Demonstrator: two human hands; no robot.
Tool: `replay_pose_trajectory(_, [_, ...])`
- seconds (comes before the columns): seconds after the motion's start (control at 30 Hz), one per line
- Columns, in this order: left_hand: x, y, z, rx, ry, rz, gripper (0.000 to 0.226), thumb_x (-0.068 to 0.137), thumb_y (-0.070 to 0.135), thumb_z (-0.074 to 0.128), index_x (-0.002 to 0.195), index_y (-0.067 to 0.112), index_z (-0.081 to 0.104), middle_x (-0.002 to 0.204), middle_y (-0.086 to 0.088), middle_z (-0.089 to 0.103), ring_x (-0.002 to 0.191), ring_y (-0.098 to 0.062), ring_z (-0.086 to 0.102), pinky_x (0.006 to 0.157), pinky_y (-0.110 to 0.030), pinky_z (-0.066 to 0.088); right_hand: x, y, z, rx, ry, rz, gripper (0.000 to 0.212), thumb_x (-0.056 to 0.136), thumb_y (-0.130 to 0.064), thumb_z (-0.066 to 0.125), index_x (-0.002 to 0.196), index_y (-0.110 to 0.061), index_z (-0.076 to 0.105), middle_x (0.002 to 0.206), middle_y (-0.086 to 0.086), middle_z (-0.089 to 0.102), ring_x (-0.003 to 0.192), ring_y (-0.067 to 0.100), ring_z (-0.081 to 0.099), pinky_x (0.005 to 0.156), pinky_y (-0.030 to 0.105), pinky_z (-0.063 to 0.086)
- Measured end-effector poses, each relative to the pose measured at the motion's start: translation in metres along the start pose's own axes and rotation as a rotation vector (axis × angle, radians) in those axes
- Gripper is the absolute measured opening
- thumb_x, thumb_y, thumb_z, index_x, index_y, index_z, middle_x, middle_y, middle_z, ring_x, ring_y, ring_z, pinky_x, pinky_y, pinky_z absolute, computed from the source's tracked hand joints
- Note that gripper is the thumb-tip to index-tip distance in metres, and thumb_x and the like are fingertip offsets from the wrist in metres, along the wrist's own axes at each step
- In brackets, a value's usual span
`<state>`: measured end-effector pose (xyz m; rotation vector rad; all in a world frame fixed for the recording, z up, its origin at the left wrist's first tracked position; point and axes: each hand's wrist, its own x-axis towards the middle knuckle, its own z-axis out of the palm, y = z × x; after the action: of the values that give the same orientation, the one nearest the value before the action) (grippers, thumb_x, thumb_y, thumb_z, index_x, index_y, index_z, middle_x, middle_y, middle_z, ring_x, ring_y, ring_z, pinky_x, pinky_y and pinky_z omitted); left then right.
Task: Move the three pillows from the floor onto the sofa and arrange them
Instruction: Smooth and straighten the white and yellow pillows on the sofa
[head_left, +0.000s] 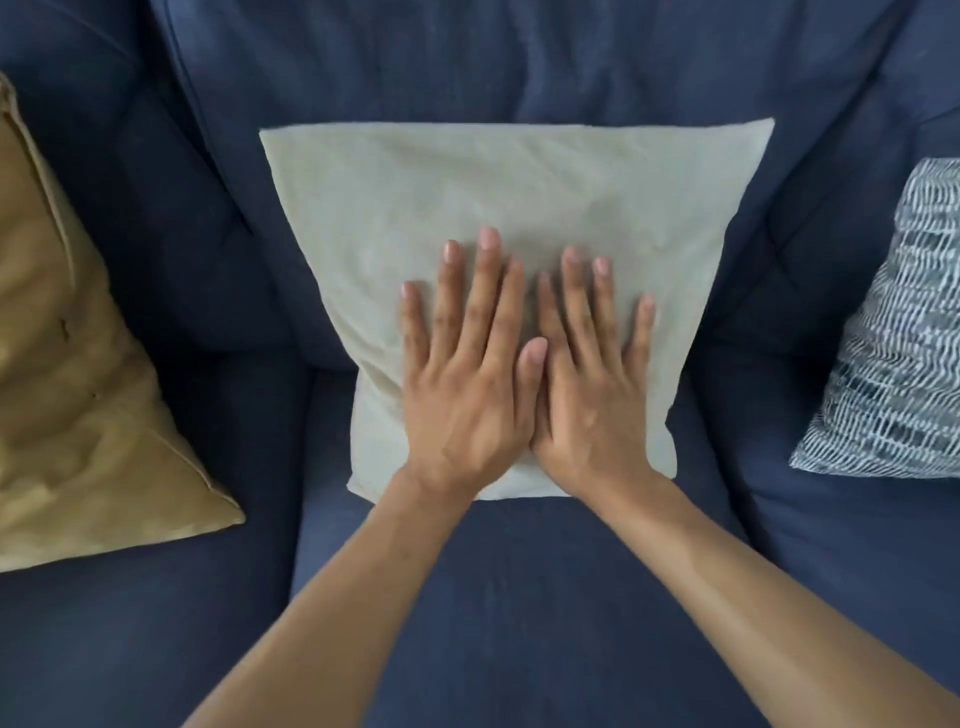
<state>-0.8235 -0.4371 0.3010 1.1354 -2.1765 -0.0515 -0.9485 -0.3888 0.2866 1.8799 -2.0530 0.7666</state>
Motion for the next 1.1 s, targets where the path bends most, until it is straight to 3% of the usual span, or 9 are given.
replay_pose_trajectory(0.13, [-0.009, -0.039, 0.020, 0.153, -0.004, -0.092, 0.065, 0.114, 0.040, 0.028, 0.169, 0.006, 0.026, 0.177, -0.018, 0.021, 0.164, -0.040, 0.020, 0.130, -0.068, 0.016, -0.006, 0.030, 0.018, -0.105, 0.005, -0.009, 0.066, 0.118, -0.041, 0.035, 0.170, -0.001, 0.029, 0.178, 0.025, 0.024, 0.165, 0.048, 0.022, 0.129, 0.077, 0.014])
replay_pose_trajectory(0.27, [-0.008, -0.094, 0.011, 0.208, 0.013, -0.153, 0.067, 0.115, 0.044, 0.015, 0.170, 0.006, 0.016, 0.178, -0.021, 0.017, 0.165, -0.040, 0.015, 0.131, -0.068, 0.013, -0.001, 0.065, 0.020, -0.142, 0.023, 0.024, 0.069, 0.118, -0.045, 0.028, 0.172, -0.002, 0.024, 0.179, 0.024, 0.023, 0.166, 0.047, 0.020, 0.129, 0.077, 0.014])
replay_pose_trajectory(0.37, [-0.001, -0.123, -0.005, 0.171, 0.050, -0.253, 0.069, 0.115, 0.046, 0.009, 0.170, 0.004, 0.013, 0.178, -0.023, 0.013, 0.166, -0.040, 0.010, 0.131, -0.067, 0.011, 0.004, 0.085, 0.015, -0.096, 0.060, 0.154, 0.069, 0.119, -0.047, 0.023, 0.173, -0.003, 0.018, 0.180, 0.026, 0.018, 0.167, 0.048, 0.014, 0.130, 0.077, 0.008])
replay_pose_trajectory(0.47, [-0.003, -0.114, -0.019, 0.103, 0.129, -0.295, 0.067, 0.116, 0.041, 0.014, 0.168, -0.001, 0.017, 0.176, -0.028, 0.014, 0.165, -0.045, 0.011, 0.131, -0.068, 0.010, -0.001, 0.076, 0.004, -0.030, 0.108, 0.242, 0.070, 0.118, -0.045, 0.025, 0.171, 0.002, 0.020, 0.178, 0.031, 0.016, 0.166, 0.052, 0.012, 0.129, 0.078, 0.005])
replay_pose_trajectory(0.63, [-0.029, -0.026, -0.008, -0.077, 0.146, -0.238, 0.066, 0.114, 0.034, 0.021, 0.166, -0.005, 0.020, 0.175, -0.031, 0.014, 0.164, -0.048, 0.008, 0.131, -0.067, 0.007, -0.032, 0.003, 0.013, 0.103, 0.094, 0.037, 0.069, 0.116, -0.044, 0.029, 0.167, 0.002, 0.027, 0.174, 0.035, 0.024, 0.164, 0.055, 0.019, 0.129, 0.079, 0.008])
replay_pose_trajectory(0.73, [-0.045, 0.002, 0.022, -0.185, 0.133, -0.221, 0.066, 0.111, 0.032, 0.027, 0.167, -0.001, 0.019, 0.175, -0.030, 0.016, 0.165, -0.047, 0.008, 0.130, -0.069, 0.007, -0.050, -0.009, 0.042, 0.101, 0.123, 0.031, 0.066, 0.118, -0.042, 0.027, 0.166, 0.002, 0.028, 0.171, 0.033, 0.031, 0.163, 0.050, 0.023, 0.130, 0.077, 0.012])
replay_pose_trajectory(0.93, [-0.067, -0.062, 0.058, -0.024, 0.156, -0.356, 0.070, 0.113, 0.041, 0.017, 0.167, -0.003, 0.019, 0.175, -0.030, 0.017, 0.164, -0.046, 0.012, 0.129, -0.071, 0.011, -0.057, 0.038, 0.065, -0.013, 0.144, 0.038, 0.077, 0.114, -0.049, 0.019, 0.165, 0.007, 0.031, 0.170, 0.037, 0.032, 0.160, 0.057, 0.027, 0.129, 0.077, 0.014])
replay_pose_trajectory(1.1, [-0.080, -0.097, 0.030, -0.066, 0.117, -0.525, 0.063, 0.116, 0.034, 0.022, 0.171, 0.004, 0.010, 0.180, -0.018, 0.004, 0.168, -0.035, 0.000, 0.132, -0.064, 0.005, -0.055, 0.061, 0.044, 0.046, 0.170, 0.313, 0.072, 0.116, -0.041, 0.027, 0.168, 0.008, 0.021, 0.176, 0.036, 0.017, 0.165, 0.054, 0.013, 0.129, 0.077, 0.007])
